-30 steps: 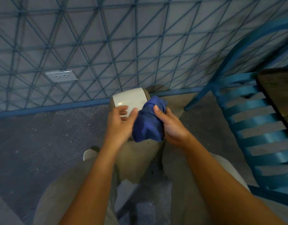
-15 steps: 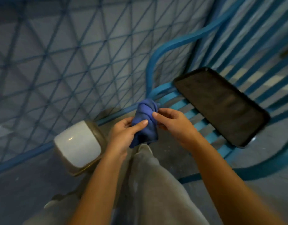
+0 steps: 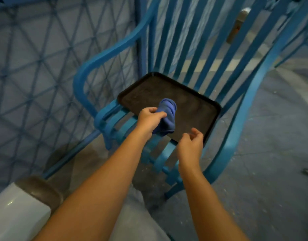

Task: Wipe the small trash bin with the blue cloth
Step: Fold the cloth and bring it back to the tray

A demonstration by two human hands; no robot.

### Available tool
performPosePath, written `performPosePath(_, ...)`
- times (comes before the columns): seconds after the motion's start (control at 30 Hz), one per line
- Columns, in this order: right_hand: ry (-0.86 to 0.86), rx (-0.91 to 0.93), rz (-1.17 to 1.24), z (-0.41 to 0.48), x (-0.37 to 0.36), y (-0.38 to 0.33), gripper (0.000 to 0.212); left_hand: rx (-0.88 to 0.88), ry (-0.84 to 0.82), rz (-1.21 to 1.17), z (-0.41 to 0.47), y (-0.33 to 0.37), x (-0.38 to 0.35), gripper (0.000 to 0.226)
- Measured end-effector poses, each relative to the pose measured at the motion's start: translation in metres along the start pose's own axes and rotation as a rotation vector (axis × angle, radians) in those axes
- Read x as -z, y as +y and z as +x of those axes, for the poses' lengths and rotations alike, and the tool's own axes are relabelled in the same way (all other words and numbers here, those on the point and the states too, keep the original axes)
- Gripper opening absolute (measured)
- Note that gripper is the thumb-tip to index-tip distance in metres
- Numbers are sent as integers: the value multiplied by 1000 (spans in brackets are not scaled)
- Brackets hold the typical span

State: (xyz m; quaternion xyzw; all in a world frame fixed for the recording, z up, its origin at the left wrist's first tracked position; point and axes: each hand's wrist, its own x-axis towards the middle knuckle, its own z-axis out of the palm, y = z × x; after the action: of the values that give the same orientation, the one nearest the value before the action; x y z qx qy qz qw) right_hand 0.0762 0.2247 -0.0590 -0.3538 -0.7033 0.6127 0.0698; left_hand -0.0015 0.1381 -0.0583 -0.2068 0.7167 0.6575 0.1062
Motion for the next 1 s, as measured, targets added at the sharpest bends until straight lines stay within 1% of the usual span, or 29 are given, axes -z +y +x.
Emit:
performPosePath(0.07,22,-52,2,7,0,5,40,32,-9,52,15,-2,-15,13)
performPosePath(0.2,52,-80,29,19,1,11,40,68,-31,147,44,-8,-36,10)
performPosePath(0.43,60,-123,52,39,-3,16,43,54,-78,210,82,-13,-57,37)
performPosePath(0.53,71,-126,44,44,-7,18,43,10,-76,327,92,-20,-59,38)
performPosePath(0.67,79,-121,34,48,-9,19,43,-107,-42,614,95,-34,-55,36)
performPosePath(0.87,47,-122,31,48,-11,15,43,-186,24,733,83,-34,-35,37)
performPosePath(1.0,-20,-96,45,39,-15,11,41,-279,21,839,63,-30,6,33)
